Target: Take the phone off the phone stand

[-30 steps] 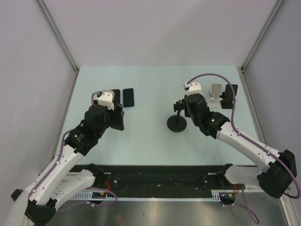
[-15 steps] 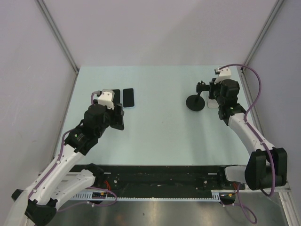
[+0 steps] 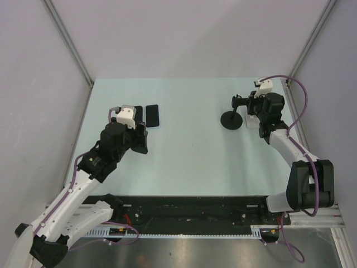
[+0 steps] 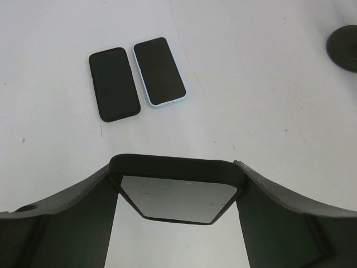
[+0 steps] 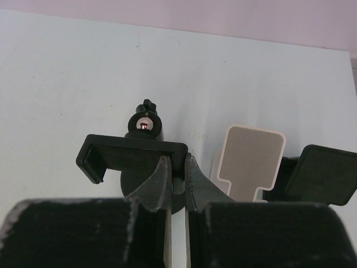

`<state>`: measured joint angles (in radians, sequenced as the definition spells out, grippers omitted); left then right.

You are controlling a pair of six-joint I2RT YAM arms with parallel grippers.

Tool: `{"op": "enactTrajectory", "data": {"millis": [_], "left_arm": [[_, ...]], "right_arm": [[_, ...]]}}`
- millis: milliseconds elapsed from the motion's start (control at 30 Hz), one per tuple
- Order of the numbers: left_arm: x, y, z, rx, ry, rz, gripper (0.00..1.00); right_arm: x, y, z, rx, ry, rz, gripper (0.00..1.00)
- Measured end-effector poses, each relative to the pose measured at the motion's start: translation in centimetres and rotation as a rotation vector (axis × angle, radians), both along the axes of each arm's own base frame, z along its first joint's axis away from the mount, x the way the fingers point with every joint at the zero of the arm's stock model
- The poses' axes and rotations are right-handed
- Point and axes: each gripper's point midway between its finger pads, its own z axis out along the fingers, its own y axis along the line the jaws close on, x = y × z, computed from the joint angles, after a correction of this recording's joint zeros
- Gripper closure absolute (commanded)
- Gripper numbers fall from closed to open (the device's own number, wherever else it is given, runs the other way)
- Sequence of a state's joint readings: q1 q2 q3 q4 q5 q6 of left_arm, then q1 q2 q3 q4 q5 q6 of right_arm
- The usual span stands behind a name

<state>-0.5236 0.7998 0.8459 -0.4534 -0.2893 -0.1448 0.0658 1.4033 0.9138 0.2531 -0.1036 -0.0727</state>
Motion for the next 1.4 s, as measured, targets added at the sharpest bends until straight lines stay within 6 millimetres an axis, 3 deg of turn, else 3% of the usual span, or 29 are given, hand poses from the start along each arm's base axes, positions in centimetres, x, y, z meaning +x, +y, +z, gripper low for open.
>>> {"op": "enactTrajectory", "data": {"millis": [300, 400, 433, 500, 600, 700, 867, 1000, 1133, 1267, 1400], "left_arm": [[0.0, 0.0, 0.0, -0.005, 0.0, -0.003, 1.0], [0.0, -0.1, 0.0, -0.008, 0.001, -0.004, 1.0], [0.1, -0.1, 0.0, -0.009, 0.002, -0.004, 1.0], [0.1, -0.1, -0.1, -0.008, 0.006, -0.004, 0.99], [0.1, -0.2, -0.2, -0.012, 0.012, -0.012, 1.0], [0.1, -0.5, -0.3, -0.023, 0.02, -0.02, 1.0], [-0.1, -1.2, -0.4, -0.064, 0.036, -0.047, 1.0], [-0.3, -1.7, -0.4, -0.109, 0.052, -0.055, 1.0], [-0.6, -2.6, -0.4, -0.188, 0.079, -0.054, 0.99], [-1.0, -3.5, -0.3, -0.279, 0.113, -0.055, 1.0], [-1.5, -4.3, 0.1, -0.364, 0.138, -0.056, 1.0]], "right_arm": [[0.3, -0.1, -0.2, -0.01, -0.031, 0.001, 0.98], [0.3, -0.1, -0.2, -0.008, -0.03, 0.001, 0.75], [0.3, -0.1, -0.2, -0.007, -0.03, 0.001, 0.61], [0.2, 0.0, -0.1, 0.0, -0.032, 0.001, 0.43], [0.0, 0.0, 1.0, 0.005, -0.059, -0.001, 0.27], [-0.7, 0.0, 3.5, 0.014, -0.116, -0.013, 0.15], [-3.0, 1.3, 8.2, 0.035, -0.217, 0.001, 0.11], [-6.3, 4.6, 11.3, 0.087, -0.263, 0.084, 0.11], [-10.6, 10.7, 12.9, 0.146, -0.271, 0.266, 0.11], [-15.5, 17.4, 11.6, 0.197, -0.228, 0.484, 0.11], [-21.1, 23.5, 7.1, 0.202, -0.123, 0.699, 0.12]]}}
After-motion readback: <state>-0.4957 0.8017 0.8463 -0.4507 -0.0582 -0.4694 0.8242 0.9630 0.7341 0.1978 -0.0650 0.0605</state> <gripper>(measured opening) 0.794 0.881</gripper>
